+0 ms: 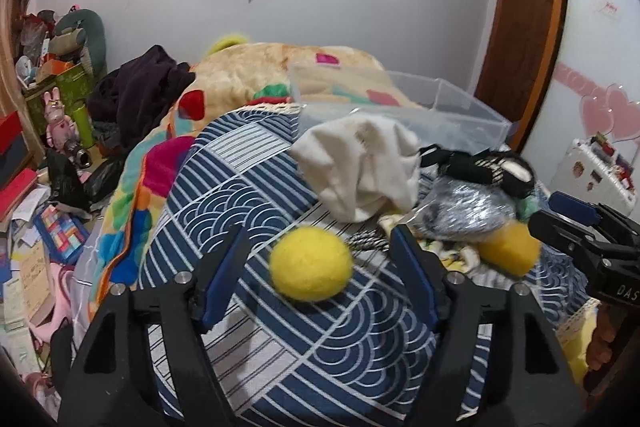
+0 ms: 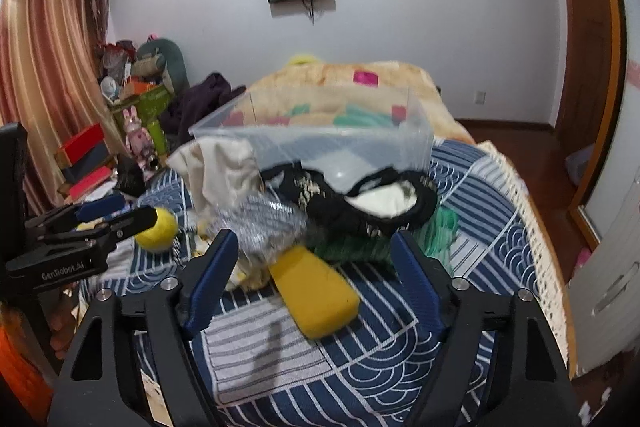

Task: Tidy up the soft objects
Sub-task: 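Grasp the yellow felt ball with the left tool while the right tool grasps the yellow sponge, then carry the ball and sponge into the clear box and open both tools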

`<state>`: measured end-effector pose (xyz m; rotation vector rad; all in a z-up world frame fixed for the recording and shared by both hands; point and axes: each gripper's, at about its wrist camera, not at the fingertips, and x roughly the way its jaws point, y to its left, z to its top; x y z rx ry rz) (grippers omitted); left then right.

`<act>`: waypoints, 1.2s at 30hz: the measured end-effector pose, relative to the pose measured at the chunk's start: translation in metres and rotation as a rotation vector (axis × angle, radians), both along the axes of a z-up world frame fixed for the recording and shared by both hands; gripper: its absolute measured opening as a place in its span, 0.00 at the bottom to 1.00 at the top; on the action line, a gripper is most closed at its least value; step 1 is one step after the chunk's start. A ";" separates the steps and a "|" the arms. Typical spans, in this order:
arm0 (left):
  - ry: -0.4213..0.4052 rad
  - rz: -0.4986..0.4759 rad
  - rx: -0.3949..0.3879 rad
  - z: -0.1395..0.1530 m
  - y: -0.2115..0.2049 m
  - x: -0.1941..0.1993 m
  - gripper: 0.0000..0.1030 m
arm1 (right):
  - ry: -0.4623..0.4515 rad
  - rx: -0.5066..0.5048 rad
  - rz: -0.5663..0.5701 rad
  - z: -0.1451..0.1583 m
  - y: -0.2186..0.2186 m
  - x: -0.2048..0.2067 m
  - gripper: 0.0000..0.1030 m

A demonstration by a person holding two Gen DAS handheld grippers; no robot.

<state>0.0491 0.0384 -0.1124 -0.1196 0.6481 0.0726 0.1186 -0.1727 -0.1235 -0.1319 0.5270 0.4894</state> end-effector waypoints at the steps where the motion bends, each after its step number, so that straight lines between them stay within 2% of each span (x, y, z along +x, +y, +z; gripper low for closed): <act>1: 0.004 0.001 0.008 -0.002 0.000 0.000 0.69 | 0.014 -0.007 0.001 -0.004 0.000 0.001 0.70; 4: 0.020 -0.009 0.002 -0.006 0.000 0.001 0.67 | 0.056 -0.019 0.007 -0.014 0.000 0.005 0.68; 7: 0.052 -0.032 -0.022 -0.013 -0.001 0.005 0.55 | 0.108 -0.027 0.011 -0.025 0.001 0.007 0.64; 10: 0.074 -0.028 -0.031 -0.018 0.000 0.008 0.50 | 0.165 -0.031 0.021 -0.034 0.003 0.009 0.51; 11: 0.071 -0.029 -0.034 -0.018 0.001 0.008 0.45 | 0.184 -0.033 0.023 -0.035 0.004 0.010 0.41; 12: 0.069 -0.031 -0.040 -0.017 0.003 0.008 0.42 | 0.194 -0.035 0.027 -0.036 0.005 0.011 0.41; 17: 0.061 -0.039 -0.085 -0.013 0.006 0.006 0.41 | 0.176 -0.021 0.022 -0.028 0.005 0.006 0.37; 28: -0.067 -0.040 -0.040 0.030 0.001 -0.008 0.41 | 0.043 0.039 0.016 0.009 -0.009 -0.009 0.36; 36: -0.162 -0.062 -0.037 0.065 0.000 0.008 0.41 | -0.026 0.073 -0.003 0.040 -0.007 -0.009 0.36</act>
